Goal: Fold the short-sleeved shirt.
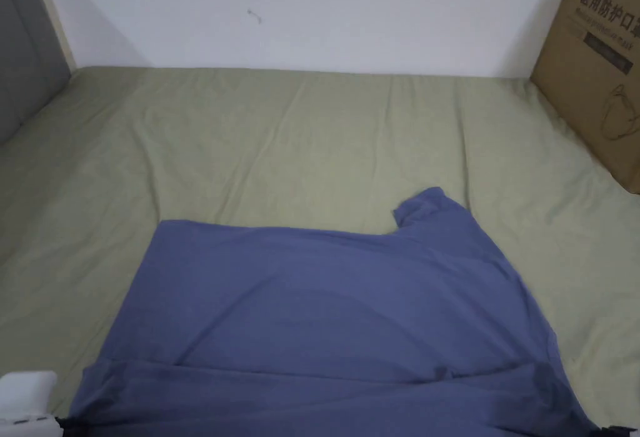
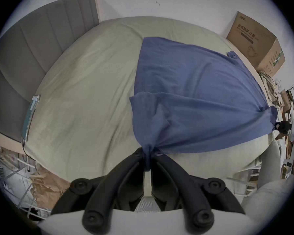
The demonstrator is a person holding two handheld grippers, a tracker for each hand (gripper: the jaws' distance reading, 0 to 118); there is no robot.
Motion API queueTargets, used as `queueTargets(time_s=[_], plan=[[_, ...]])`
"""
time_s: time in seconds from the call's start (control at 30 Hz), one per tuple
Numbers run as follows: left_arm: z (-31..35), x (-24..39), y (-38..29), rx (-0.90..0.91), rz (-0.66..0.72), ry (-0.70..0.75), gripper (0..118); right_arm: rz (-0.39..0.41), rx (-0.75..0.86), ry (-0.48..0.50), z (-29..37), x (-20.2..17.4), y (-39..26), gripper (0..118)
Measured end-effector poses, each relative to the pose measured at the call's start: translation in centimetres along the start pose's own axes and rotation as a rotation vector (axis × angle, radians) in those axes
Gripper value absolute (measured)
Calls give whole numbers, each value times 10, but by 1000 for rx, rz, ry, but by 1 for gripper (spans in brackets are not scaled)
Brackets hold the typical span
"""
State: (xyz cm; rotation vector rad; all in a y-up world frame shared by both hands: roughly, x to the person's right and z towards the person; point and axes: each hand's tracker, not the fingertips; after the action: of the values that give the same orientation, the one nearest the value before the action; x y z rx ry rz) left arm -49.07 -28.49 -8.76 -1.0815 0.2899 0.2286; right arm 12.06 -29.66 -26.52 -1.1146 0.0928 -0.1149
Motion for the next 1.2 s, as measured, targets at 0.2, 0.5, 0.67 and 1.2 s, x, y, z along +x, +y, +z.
queueTargets(time_s=[0.2,0.5,0.67,1.2], plan=[[-7,4,-10,-6,22,9,20,56,5,-5,-2,-9,-1,37],[21,5,28,90,55,42,94,113,160,6,32,-36,47,56],[17,25,53,139,56,-5,2,188,171,78,17,-68,74,6],[-43,65,119,86,9,-9,0,248,57,67,-98,-120,210,59]])
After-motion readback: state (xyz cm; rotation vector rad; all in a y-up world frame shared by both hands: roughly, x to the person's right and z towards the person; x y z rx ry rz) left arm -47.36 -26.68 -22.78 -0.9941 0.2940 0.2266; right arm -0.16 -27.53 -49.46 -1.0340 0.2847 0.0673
